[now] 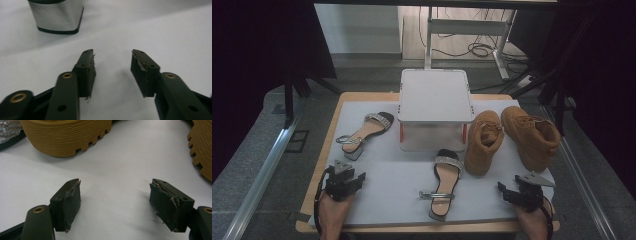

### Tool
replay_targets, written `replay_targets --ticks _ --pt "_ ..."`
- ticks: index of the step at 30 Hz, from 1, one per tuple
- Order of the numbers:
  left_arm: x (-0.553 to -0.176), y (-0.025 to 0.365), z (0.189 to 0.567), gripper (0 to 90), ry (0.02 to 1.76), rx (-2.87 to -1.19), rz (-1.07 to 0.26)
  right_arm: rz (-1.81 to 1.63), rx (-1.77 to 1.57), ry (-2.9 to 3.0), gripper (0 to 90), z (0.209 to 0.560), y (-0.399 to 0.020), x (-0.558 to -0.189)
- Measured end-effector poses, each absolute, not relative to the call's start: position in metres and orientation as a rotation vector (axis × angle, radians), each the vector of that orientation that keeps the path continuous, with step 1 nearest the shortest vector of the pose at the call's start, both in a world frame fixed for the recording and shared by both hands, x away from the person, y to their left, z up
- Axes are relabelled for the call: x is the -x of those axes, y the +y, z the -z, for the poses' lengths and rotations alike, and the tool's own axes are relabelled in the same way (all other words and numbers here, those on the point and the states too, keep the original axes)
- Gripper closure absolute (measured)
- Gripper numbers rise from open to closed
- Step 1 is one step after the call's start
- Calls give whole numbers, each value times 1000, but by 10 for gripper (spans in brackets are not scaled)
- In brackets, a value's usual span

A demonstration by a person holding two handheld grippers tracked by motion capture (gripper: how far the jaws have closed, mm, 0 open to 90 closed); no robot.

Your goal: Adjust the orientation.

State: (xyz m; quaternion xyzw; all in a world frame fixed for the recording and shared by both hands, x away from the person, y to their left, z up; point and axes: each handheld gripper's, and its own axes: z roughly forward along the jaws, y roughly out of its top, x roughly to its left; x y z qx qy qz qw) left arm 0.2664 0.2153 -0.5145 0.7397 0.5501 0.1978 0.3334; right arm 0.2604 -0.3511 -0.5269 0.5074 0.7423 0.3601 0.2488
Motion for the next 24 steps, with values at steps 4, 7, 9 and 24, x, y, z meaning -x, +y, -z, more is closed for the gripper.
replay_targets --ticks 4,7,9,24 --pt "-266 217 514 657 1429 -1934 -533 -981 -1384 2023 251 527 -351 -261" --pt "-266 219 514 731 1389 -1964 -553 -981 -1384 2023 251 527 -351 -261" --pt "-266 220 514 769 1375 -1951 -529 -981 -1384 2023 251 527 -351 -261" --pt "-268 231 510 869 1451 -1920 -589 -981 -1383 2023 251 527 -351 -261"
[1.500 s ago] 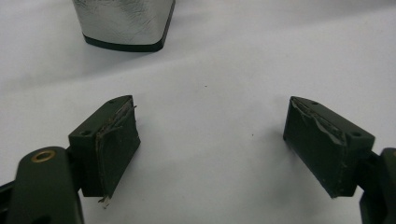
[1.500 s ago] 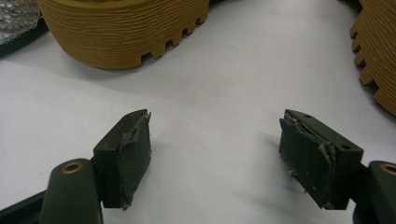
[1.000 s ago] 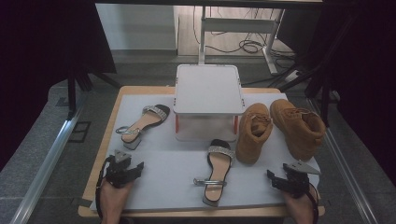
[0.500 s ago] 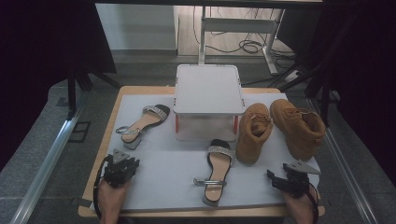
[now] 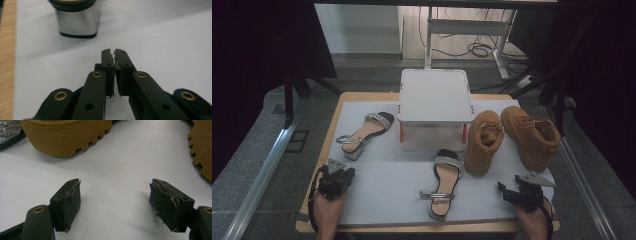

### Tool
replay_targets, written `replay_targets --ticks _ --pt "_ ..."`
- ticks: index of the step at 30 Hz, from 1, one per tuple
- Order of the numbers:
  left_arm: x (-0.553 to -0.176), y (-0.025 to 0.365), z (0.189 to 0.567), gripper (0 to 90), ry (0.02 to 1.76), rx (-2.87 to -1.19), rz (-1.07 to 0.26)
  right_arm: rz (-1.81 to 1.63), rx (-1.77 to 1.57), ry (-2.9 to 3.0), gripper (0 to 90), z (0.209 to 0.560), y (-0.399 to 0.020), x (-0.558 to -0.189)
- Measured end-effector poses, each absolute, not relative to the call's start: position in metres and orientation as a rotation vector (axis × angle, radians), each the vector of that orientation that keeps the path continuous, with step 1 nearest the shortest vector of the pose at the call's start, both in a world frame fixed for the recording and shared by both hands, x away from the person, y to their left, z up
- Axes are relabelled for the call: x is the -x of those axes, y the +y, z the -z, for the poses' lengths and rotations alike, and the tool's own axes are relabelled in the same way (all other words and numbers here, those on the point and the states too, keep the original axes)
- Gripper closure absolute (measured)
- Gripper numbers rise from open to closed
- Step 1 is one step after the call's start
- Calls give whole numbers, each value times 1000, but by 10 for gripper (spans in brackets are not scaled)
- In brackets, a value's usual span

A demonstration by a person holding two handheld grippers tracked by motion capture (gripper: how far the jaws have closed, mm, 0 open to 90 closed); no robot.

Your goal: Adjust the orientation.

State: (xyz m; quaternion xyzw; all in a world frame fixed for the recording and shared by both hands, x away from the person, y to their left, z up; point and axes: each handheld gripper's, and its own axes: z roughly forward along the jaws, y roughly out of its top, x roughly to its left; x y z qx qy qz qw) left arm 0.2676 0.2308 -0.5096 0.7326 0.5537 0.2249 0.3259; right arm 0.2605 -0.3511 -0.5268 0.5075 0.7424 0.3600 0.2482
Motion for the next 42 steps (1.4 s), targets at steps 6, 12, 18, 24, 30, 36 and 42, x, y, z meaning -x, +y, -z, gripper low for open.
replay_targets --ticks 6,12,18,24,30,36,42 --pt "-276 242 507 897 1469 -1869 -580 -981 -1383 2023 251 527 -351 -261" --pt "-286 254 504 898 1469 -1863 -627 -978 -1384 2021 250 527 -351 -261" --pt "-301 262 506 898 1486 -1835 -600 -977 -1385 2021 250 527 -351 -261" --pt "-311 271 509 898 1531 -1817 -628 -977 -1385 2020 250 527 -351 -261" --pt "-323 280 511 897 1561 -1774 -614 -977 -1385 2020 250 527 -351 -261" --pt "-334 282 517 897 1561 -1781 -573 -977 -1385 2020 250 527 -351 -261" --pt "-343 278 520 898 1557 -1761 -595 -977 -1385 2020 250 527 -351 -261"
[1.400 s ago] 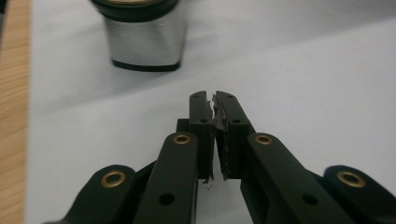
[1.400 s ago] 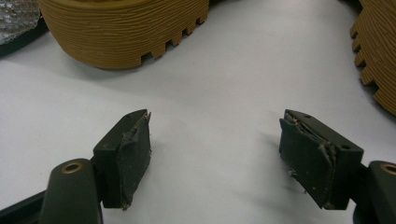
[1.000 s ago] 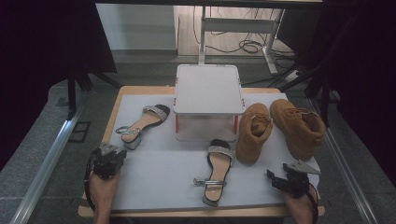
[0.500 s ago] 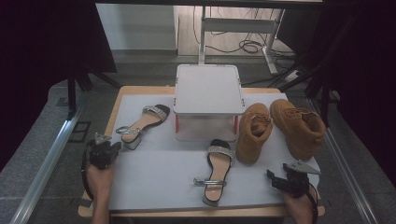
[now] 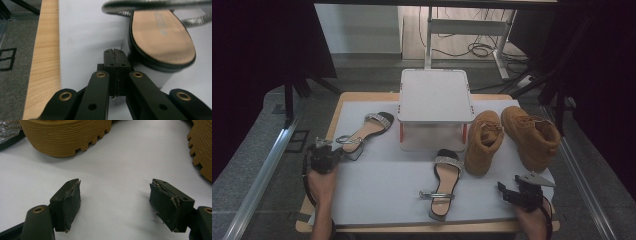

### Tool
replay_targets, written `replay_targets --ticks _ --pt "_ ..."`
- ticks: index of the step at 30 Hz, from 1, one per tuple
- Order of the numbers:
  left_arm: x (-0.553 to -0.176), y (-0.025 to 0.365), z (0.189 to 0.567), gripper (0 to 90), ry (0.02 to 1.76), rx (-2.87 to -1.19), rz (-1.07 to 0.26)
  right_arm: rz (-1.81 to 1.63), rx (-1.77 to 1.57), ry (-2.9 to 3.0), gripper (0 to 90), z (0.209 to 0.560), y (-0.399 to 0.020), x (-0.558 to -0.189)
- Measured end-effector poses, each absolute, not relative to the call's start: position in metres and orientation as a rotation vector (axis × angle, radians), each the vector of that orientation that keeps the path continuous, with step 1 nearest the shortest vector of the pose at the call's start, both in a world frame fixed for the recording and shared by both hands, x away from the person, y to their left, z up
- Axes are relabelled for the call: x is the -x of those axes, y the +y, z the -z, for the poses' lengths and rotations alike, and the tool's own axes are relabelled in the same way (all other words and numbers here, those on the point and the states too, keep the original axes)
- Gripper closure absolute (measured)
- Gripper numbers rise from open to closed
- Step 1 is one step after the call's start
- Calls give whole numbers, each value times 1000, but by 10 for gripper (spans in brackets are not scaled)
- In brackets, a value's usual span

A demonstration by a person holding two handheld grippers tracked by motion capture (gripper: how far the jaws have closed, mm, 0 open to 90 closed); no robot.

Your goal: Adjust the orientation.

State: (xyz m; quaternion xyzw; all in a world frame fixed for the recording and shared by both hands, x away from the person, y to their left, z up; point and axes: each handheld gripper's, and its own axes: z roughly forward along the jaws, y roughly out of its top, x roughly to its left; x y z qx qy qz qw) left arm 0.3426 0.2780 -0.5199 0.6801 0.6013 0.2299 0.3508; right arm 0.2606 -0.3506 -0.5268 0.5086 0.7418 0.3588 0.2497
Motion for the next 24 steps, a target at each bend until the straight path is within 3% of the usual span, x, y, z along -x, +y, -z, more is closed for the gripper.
replay_targets --ticks 24 --pt "-331 240 516 899 1507 -1838 -596 -977 -1386 2019 250 527 -350 -261"
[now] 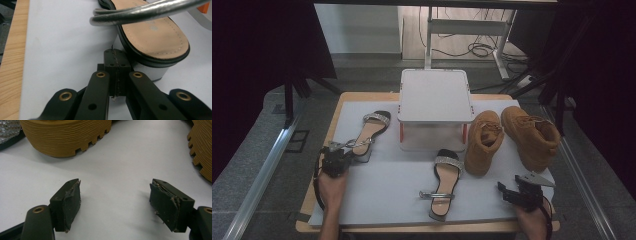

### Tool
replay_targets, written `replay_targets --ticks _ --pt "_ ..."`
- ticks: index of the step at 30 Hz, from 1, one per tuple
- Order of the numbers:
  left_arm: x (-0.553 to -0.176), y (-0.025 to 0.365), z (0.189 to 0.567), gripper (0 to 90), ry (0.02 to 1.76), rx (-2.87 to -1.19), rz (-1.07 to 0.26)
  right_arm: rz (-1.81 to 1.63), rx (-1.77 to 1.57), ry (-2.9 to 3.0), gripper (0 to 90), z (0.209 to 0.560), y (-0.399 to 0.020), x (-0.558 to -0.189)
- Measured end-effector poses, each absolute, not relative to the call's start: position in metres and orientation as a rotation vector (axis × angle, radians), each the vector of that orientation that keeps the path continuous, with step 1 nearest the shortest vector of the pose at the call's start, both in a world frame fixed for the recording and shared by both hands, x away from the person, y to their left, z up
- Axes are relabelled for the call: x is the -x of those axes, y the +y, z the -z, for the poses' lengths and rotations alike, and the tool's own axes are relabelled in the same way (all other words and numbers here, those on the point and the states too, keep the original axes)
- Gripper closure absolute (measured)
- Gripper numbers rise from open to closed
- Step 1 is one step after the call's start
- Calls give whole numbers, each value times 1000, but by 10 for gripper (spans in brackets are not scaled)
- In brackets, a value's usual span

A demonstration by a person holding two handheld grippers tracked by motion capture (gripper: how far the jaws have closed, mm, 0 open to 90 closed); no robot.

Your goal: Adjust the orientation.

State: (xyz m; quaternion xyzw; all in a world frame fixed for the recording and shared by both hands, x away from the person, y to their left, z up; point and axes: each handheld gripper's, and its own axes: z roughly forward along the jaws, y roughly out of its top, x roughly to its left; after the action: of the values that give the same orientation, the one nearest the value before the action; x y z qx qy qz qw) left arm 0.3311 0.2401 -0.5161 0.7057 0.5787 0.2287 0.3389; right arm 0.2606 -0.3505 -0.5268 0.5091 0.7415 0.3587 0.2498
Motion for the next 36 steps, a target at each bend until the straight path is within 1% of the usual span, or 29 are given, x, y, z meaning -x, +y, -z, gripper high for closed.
replay_targets --ticks 6,9,12,17,21,24,27,30,32,35,36 --pt "-329 241 518 895 1509 -1838 -597 -977 -1386 2019 250 527 -351 -261" --pt "-325 244 517 858 1512 -1823 -608 -977 -1386 2019 250 527 -351 -261" --pt "-322 247 515 789 1520 -1821 -626 -977 -1386 2020 250 527 -350 -261" --pt "-313 249 512 637 1523 -1812 -643 -977 -1386 2018 250 527 -350 -261" --pt "-306 247 510 540 1518 -1813 -651 -977 -1386 2018 250 527 -350 -261" --pt "-303 246 509 486 1512 -1809 -653 -976 -1386 2018 250 527 -350 -261" --pt "-298 241 506 409 1487 -1816 -659 -977 -1386 2019 250 527 -350 -261" --pt "-296 238 505 350 1481 -1822 -653 -977 -1386 2019 250 527 -350 -261" --pt "-294 234 504 312 1478 -1818 -623 -977 -1386 2019 250 527 -350 -261" --pt "-295 229 504 266 1469 -1828 -620 -977 -1386 2019 250 527 -350 -261" --pt "-296 228 504 229 1465 -1826 -617 -977 -1386 2019 250 527 -350 -261"
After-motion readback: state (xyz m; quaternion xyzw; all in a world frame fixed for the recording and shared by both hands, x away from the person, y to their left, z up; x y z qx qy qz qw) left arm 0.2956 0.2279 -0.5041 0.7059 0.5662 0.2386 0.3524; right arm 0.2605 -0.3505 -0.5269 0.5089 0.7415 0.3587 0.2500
